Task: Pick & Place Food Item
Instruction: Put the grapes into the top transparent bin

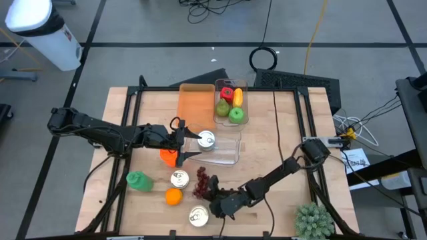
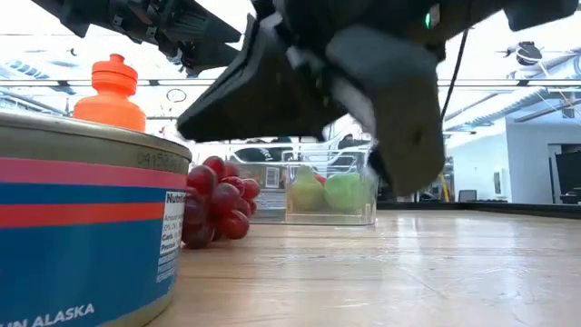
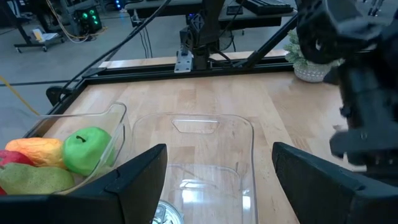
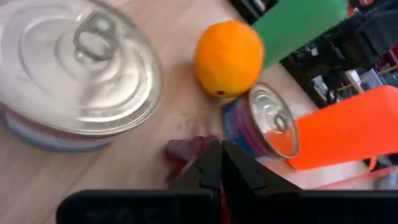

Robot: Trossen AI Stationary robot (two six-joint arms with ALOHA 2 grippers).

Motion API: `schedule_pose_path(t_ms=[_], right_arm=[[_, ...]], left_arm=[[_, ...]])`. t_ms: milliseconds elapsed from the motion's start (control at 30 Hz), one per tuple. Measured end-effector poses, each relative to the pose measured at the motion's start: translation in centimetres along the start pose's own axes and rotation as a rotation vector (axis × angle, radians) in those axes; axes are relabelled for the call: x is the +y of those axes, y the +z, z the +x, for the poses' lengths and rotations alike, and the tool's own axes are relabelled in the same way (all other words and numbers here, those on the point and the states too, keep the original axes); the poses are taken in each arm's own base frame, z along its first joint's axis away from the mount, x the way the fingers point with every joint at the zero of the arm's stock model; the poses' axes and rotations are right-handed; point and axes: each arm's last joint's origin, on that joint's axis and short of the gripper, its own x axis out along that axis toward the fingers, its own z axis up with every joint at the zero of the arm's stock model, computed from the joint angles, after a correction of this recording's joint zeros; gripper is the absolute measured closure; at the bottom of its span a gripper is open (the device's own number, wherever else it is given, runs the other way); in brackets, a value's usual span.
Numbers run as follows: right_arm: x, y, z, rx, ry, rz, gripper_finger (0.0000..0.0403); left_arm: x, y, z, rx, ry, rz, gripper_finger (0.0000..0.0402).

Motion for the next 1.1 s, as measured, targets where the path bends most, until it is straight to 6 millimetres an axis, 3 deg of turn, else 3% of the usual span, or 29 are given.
schedule_pose_path(t_ms=[200,367,600,800,933,1100], right_arm=[[-2.4,1.5,-2.0,0.003,-0.020,0.061,0.0403],[-2.2,2.1,-2.9,-0.072,0.204,0.126,0.0395],[0.4,0.6,-1.5,-0.027,0.221,0.015,0.0301],[1.0,-0.8,0.7,-0.041,0.160,-0.015,0.0242],[0.6,-1.2,1.2,-0.029,0.150,-0.019,0.0252],[0.3,-1.3,1.3,-0.028,0.144,-0.019,0.0309]], left_arm=[[0.0,0.0,0.0,-0.001,0.000,0.000,0.0101],[0.0,0.0,0.0,0.000,0.000,0.000,0.0101],[0.0,0.0,0.0,0.000,0.000,0.000,0.0101],[0.0,0.0,0.0,-0.001,0.000,0.000,0.0100],[0.0,0.0,0.0,0.000,0.000,0.000,0.0100],[0.0,0.0,0.0,0.000,0.000,0.000,0.0101]])
